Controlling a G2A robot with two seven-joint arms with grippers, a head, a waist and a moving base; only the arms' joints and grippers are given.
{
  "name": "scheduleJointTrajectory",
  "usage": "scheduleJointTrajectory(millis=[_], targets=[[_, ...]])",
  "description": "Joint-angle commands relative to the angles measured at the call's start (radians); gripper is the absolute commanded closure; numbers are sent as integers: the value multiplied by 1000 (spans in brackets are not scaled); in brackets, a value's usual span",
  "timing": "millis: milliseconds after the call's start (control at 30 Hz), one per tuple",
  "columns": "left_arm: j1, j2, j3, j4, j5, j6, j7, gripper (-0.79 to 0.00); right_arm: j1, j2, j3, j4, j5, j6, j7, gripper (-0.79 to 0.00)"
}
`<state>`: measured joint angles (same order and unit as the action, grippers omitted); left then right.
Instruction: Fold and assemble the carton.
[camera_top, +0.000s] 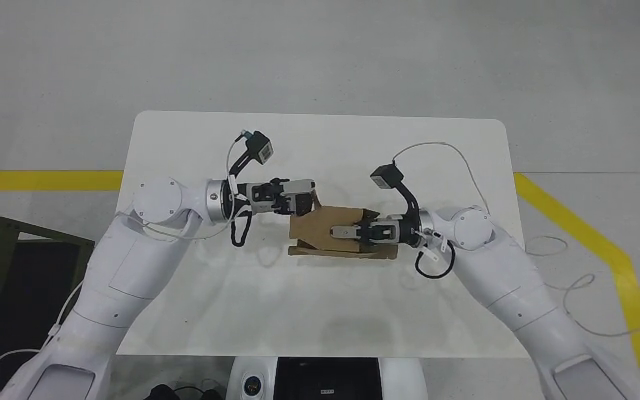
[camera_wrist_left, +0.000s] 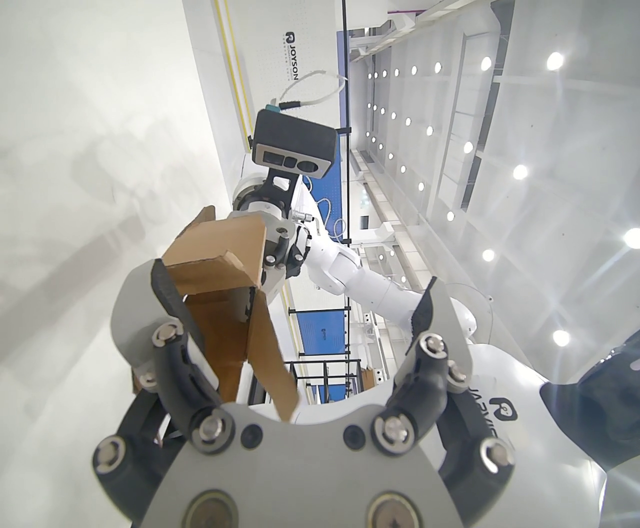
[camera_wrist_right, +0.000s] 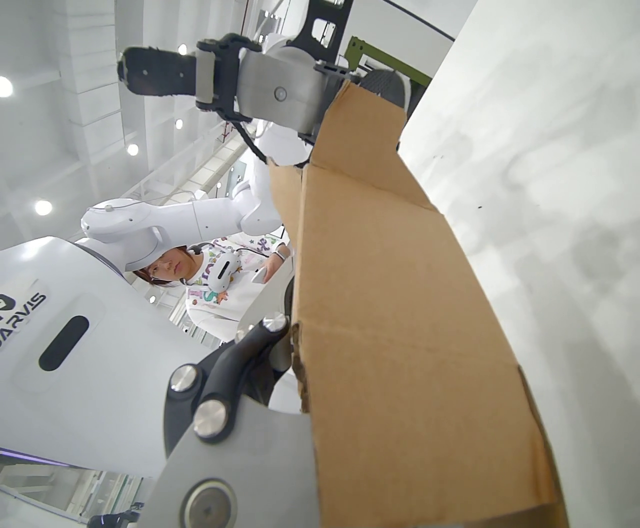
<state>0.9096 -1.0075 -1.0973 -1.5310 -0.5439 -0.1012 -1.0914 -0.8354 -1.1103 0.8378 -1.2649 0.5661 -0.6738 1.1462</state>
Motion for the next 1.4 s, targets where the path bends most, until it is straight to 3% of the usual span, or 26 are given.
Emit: scheduleJointTrajectory(millis=[0, 800, 1367], targets=[[-2, -1, -1, 1, 0, 0, 1, -785, 0, -2, -2, 0, -1, -1, -1, 0], [-4, -10, -5, 9, -6, -6, -19, -785, 9, -21, -23, 0, -2, 8, 8, 0], [33, -6, -19, -48, 37, 4, -33, -785, 0, -10, 79, 26, -116, -13, -135, 0]])
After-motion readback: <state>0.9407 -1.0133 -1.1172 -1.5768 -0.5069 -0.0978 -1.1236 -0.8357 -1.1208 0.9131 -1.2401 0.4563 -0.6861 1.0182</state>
